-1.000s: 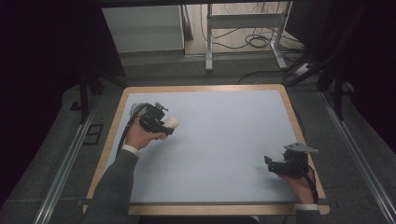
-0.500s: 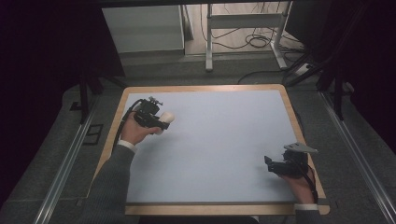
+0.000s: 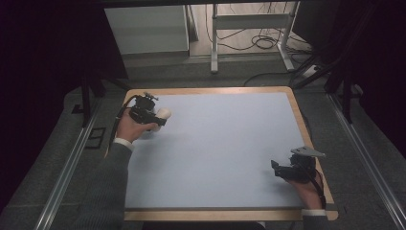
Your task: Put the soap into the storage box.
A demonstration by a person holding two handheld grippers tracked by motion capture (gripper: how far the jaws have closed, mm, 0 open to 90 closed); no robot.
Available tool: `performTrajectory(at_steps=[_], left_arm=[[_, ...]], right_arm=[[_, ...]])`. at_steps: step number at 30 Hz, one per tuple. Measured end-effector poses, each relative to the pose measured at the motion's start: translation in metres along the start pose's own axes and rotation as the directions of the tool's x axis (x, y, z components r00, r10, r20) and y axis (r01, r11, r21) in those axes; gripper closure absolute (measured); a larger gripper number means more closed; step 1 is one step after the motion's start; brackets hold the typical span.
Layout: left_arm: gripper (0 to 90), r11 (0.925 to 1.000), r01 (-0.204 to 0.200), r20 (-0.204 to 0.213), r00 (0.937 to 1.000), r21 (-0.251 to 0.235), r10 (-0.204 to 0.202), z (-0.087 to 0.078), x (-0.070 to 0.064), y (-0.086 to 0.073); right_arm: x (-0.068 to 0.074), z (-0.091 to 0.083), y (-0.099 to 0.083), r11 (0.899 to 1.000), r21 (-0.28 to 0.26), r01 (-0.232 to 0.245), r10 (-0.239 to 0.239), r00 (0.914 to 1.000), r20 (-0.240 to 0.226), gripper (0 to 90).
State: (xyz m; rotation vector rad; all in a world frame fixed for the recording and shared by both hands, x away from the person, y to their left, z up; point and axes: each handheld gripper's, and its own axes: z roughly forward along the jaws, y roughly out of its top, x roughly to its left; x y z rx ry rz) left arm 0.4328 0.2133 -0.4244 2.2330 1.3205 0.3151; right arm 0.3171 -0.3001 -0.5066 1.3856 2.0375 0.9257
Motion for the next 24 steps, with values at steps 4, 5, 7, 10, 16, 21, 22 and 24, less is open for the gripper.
performTrajectory(at_steps=[4,5,7,10,16,21,22,24], left_arm=[[49.4,0.9996,0.027,-0.014,0.9995,-0.003,-0.027,-0.001,0.008,0.001],[49.4,0.9994,0.033,-0.014,0.9993,-0.003,-0.034,-0.001,0.01,0.001],[49.4,0.9991,0.043,-0.022,0.9988,-0.004,-0.043,0.0,0.013,0.002],[49.4,0.998,0.063,-0.034,0.9975,0.001,-0.063,0.003,0.018,0.003],[49.4,0.995,0.099,-0.048,0.9939,0.006,-0.099,0.01,0.027,0.004],[49.4,0.9913,0.131,-0.067,0.9892,0.003,-0.131,0.014,0.035,0.004],[49.4,0.9903,0.139,-0.07,0.9878,0.003,-0.139,0.014,0.036,0.005],[49.4,0.9878,0.156,-0.074,0.9851,0.003,-0.155,0.016,0.039,0.004]], right_arm=[[0.001,0.0,0.0,1.0,-0.003,0.002,-0.002,1.0,0.0,5.7],[0.001,0.0,0.0,1.0,-0.003,0.002,-0.002,1.0,0.0,5.7],[0.0,0.0,0.0,1.0,0.0,0.001,-0.001,1.0,0.0,5.7],[0.0,0.0,0.0,1.0,0.002,0.0,0.0,1.0,0.001,5.7],[-0.001,0.0,0.0,1.0,-0.001,-0.004,0.004,1.0,0.004,5.7],[-0.002,0.0,-0.001,1.0,0.002,-0.001,0.001,1.0,0.005,5.7],[-0.002,0.001,-0.001,1.0,0.003,-0.001,0.001,1.0,0.005,5.7],[-0.002,0.001,-0.001,1.0,0.004,-0.001,0.001,1.0,0.005,5.7]])
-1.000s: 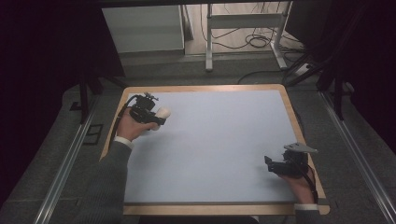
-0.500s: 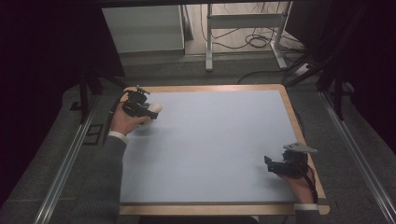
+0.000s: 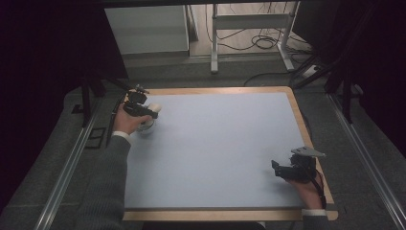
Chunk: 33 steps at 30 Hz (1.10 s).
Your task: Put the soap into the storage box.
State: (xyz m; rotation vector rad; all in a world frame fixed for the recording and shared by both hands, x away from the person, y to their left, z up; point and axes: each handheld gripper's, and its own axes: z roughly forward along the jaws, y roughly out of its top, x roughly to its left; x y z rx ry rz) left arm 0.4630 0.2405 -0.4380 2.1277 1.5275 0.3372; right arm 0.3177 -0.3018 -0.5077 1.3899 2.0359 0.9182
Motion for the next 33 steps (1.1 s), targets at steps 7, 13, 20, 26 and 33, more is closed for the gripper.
performTrajectory(at_steps=[7,13,20,26,33], left_arm=[[49.4,0.9981,0.061,-0.04,0.9973,0.004,-0.061,0.008,0.009,0.001],[49.4,0.9947,0.101,-0.05,0.9937,0.015,-0.101,0.018,0.017,-0.001],[49.4,0.9904,0.137,-0.071,0.9883,0.02,-0.135,0.028,0.024,-0.003],[49.1,0.9876,0.154,-0.074,0.9856,0.028,-0.152,0.035,0.026,-0.006],[40.6,0.9923,0.121,-0.057,0.9909,-0.027,-0.122,0.026,0.018,-0.004]], right_arm=[[0.0,0.001,0.0,1.0,0.003,-0.002,0.002,1.0,0.001,5.7],[0.0,0.002,-0.001,1.0,0.007,0.003,-0.003,1.0,0.006,5.7],[-0.001,0.002,-0.001,1.0,0.007,0.002,-0.002,1.0,0.009,5.7],[-0.001,0.002,-0.001,1.0,0.009,0.001,-0.001,0.9999,0.012,5.7],[-0.001,0.002,-0.001,1.0,0.009,0.004,-0.004,0.9999,0.013,5.7]])
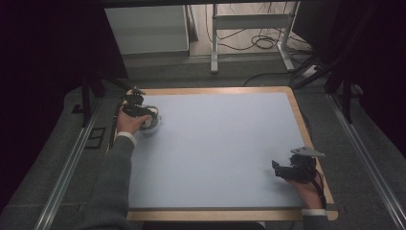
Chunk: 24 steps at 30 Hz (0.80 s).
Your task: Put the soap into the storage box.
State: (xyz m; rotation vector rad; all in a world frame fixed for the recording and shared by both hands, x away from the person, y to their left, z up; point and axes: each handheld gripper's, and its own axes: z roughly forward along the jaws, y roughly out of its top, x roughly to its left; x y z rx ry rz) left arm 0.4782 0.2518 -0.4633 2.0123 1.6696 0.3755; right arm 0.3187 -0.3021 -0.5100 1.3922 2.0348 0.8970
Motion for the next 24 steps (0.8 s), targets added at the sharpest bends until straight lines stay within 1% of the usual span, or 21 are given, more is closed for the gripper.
performTrajectory(at_steps=[1,6,8,11,14,17,19,22,24], left_arm=[[39.8,1.0,0.002,0.002,1.0,-0.006,-0.002,-0.001,-0.001,0.0],[37.0,0.9995,-0.027,0.016,0.9995,-0.014,0.028,-0.005,-0.008,0.0],[36.2,0.9989,-0.037,0.021,0.9991,-0.027,0.038,-0.007,-0.011,-0.001],[32.3,0.9978,-0.052,0.038,0.9979,-0.041,0.053,-0.012,-0.016,-0.002],[30.8,0.9958,-0.07,0.059,0.9956,-0.06,0.073,-0.018,-0.023,-0.005],[30.0,0.9919,-0.099,0.086,0.9907,-0.08,0.106,-0.023,-0.031,-0.008],[29.9,0.9883,-0.121,0.106,0.9858,-0.093,0.13,-0.025,-0.038,-0.011],[29.3,0.9811,-0.165,0.128,0.9758,-0.102,0.177,-0.028,-0.05,-0.016],[28.7,0.9736,-0.203,0.14,0.9662,-0.105,0.216,-0.029,-0.058,-0.019]], right_arm=[[0.0,0.0,0.0,1.0,0.0,0.001,-0.001,1.0,0.0,5.7],[0.001,0.0,0.0,1.0,0.001,0.002,-0.002,1.0,0.001,5.7],[0.001,0.0,0.0,1.0,0.001,0.004,-0.004,1.0,0.002,5.7],[0.0,0.0,0.0,1.0,0.003,0.004,-0.004,1.0,0.004,5.7],[0.001,-0.001,0.0,1.0,0.001,0.003,-0.003,1.0,0.001,5.7],[0.001,-0.001,-0.001,1.0,0.001,0.003,-0.003,1.0,0.002,5.7],[0.001,-0.001,-0.001,1.0,0.003,0.005,-0.005,1.0,0.002,5.7],[0.0,-0.003,-0.002,1.0,0.002,0.001,-0.001,1.0,0.005,5.7],[0.0,-0.003,-0.002,1.0,0.002,0.0,0.0,1.0,0.007,5.7]])
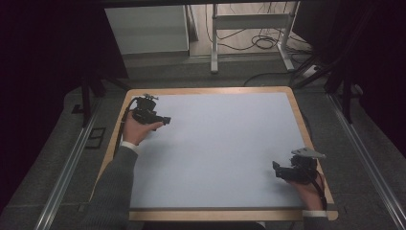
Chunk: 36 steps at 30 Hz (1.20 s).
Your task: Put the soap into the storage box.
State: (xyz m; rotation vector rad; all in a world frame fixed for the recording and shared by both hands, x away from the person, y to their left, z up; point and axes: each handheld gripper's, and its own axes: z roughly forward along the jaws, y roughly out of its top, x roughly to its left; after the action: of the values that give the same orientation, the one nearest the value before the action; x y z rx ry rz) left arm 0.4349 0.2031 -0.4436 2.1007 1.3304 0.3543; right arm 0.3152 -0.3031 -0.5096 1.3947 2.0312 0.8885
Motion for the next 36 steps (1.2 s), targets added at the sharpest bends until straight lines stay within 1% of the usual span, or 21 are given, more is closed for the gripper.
performTrajectory(at_steps=[3,5,6,7,8,10,12,14,18,22,25,27,31,36], left_arm=[[28.7,0.999,-0.044,0.035,0.9984,-0.01,0.044,-0.001,-0.014,-0.005],[28.7,0.9973,-0.073,0.063,0.9953,-0.009,0.073,0.0,-0.023,-0.011],[28.6,0.9955,-0.095,0.076,0.9926,-0.004,0.095,0.003,-0.032,-0.017],[28.7,0.9947,-0.103,0.086,0.9909,0.0,0.103,0.004,-0.036,-0.02],[28.6,0.9947,-0.103,0.086,0.9909,0.0,0.103,0.004,-0.036,-0.02],[28.5,0.9926,-0.121,0.103,0.9873,0.001,0.121,0.008,-0.044,-0.027],[28.4,0.9902,-0.14,0.131,0.9818,0.005,0.138,0.013,-0.05,-0.034],[28.5,0.9882,-0.153,0.143,0.9783,0.005,0.151,0.016,-0.056,-0.039],[27.9,0.9826,-0.184,0.168,0.9697,0.024,0.178,0.022,-0.068,-0.048],[27.3,0.9795,-0.201,0.188,0.9628,0.016,0.194,0.023,-0.078,-0.054],[27.2,0.9781,-0.208,0.196,0.9595,0.006,0.203,0.023,-0.084,-0.058],[27.2,0.9783,-0.207,0.199,0.9588,0.002,0.202,0.024,-0.086,-0.06],[26.8,0.9746,-0.223,0.195,0.9569,0.02,0.215,0.026,-0.09,-0.063],[26.7,0.9751,-0.221,0.199,0.9568,0.022,0.212,0.027,-0.09,-0.063]], right_arm=[[0.001,0.0,0.0,1.0,0.003,0.003,-0.003,1.0,-0.001,5.7],[0.001,0.001,0.0,1.0,0.004,0.003,-0.003,1.0,-0.001,5.7],[0.001,0.001,0.0,1.0,0.004,0.003,-0.003,1.0,-0.001,5.7],[0.001,0.001,0.0,1.0,0.004,0.004,-0.004,1.0,-0.001,5.7],[0.001,0.001,0.0,1.0,0.004,0.004,-0.004,1.0,-0.001,5.7],[0.001,0.001,0.0,1.0,0.004,0.005,-0.005,1.0,0.0,5.7],[0.001,0.001,0.0,1.0,0.004,0.007,-0.007,1.0,-0.001,5.7],[0.001,0.001,0.0,1.0,0.005,0.007,-0.007,1.0,0.0,5.7],[0.001,0.001,-0.001,1.0,0.007,0.007,-0.007,1.0,0.001,5.7],[0.002,0.001,-0.001,1.0,0.007,0.009,-0.009,1.0,-0.002,5.7],[0.002,0.001,-0.001,1.0,0.008,0.01,-0.01,0.9999,-0.003,5.7],[0.002,0.001,-0.001,1.0,0.008,0.01,-0.01,0.9999,-0.003,5.7],[0.002,0.001,0.0,1.0,0.006,0.009,-0.009,1.0,-0.003,5.7],[0.002,0.001,0.0,1.0,0.007,0.011,-0.011,0.9999,-0.003,5.7]])
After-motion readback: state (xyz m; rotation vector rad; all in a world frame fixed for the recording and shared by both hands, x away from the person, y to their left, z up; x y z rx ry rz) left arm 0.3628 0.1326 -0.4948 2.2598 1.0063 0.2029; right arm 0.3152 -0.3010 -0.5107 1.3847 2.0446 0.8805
